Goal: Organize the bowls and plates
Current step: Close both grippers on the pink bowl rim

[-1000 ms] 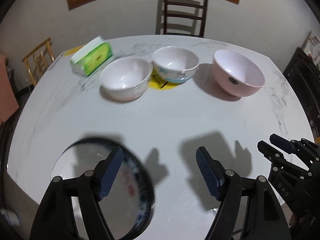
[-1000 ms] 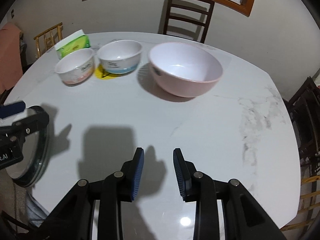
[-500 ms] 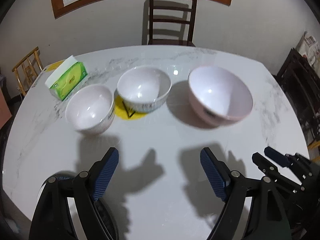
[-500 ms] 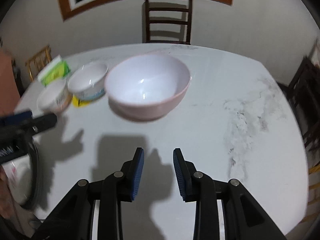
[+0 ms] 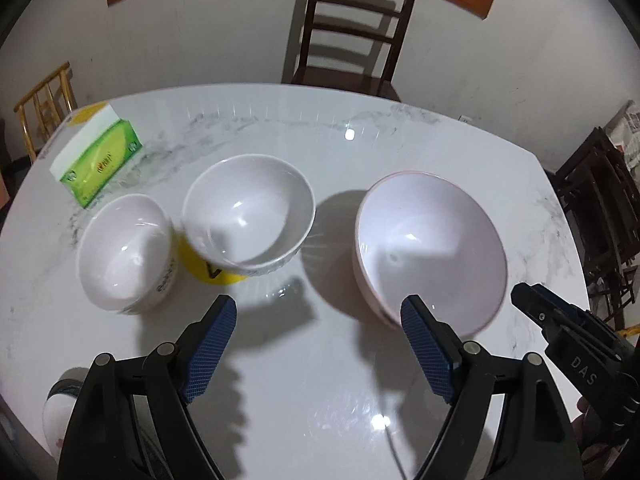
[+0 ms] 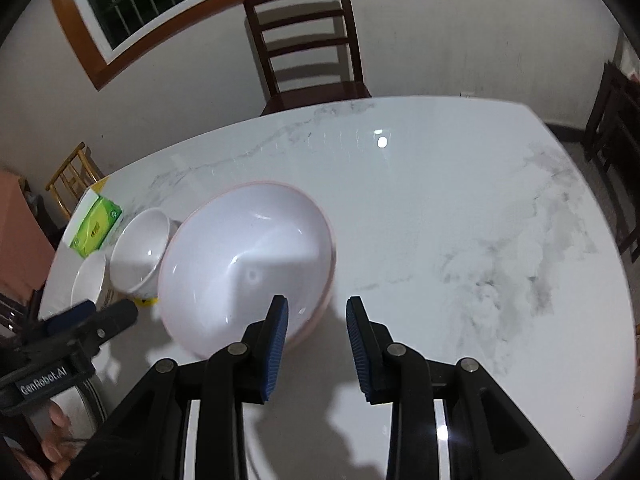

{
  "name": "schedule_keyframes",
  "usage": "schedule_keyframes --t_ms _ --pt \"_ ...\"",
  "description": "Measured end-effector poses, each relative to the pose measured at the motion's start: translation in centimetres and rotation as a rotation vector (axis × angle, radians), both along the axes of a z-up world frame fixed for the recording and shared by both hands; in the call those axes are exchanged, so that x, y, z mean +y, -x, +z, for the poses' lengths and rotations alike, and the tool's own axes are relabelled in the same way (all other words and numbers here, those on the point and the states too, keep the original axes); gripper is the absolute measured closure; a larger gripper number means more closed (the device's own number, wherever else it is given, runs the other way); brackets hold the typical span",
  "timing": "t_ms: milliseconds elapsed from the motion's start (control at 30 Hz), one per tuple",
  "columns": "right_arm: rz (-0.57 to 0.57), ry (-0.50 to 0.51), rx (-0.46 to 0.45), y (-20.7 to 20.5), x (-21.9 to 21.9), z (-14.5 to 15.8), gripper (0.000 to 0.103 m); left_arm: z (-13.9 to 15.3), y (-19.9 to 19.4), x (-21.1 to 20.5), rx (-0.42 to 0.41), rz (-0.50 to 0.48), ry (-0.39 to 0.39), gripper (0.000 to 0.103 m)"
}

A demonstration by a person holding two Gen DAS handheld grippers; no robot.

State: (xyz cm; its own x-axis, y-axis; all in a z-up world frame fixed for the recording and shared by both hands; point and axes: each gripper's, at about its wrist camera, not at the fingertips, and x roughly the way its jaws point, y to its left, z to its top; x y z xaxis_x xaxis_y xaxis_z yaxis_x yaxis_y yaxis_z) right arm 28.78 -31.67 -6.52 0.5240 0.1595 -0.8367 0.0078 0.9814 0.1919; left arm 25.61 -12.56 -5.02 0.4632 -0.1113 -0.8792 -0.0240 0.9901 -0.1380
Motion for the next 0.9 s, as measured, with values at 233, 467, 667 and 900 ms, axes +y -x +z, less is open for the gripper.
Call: schedule_keyframes --t_ms 233,467,667,900 --pt "-0.021 0.01 0.067 -3.4 0.7 -2.6 0.072 -2.1 -2.9 -0.5 0.064 0.018 0.04 0.028" --pt "-0.035 0.024 0.104 -4.3 0.5 -4.3 0.074 -4.4 -4.6 -1.5 0.127 0.004 0.07 0.048" --pt "-0.031 0.018 0.109 -4.5 1.0 -4.9 0.09 -5.5 -4.9 -2.0 0.147 -0.005 0.1 0.07" --pt "-0.059 0.019 0.112 -4.1 1.2 -5.2 0.092 -5.1 -4.4 -2.8 0.13 -0.055 0.088 0.089"
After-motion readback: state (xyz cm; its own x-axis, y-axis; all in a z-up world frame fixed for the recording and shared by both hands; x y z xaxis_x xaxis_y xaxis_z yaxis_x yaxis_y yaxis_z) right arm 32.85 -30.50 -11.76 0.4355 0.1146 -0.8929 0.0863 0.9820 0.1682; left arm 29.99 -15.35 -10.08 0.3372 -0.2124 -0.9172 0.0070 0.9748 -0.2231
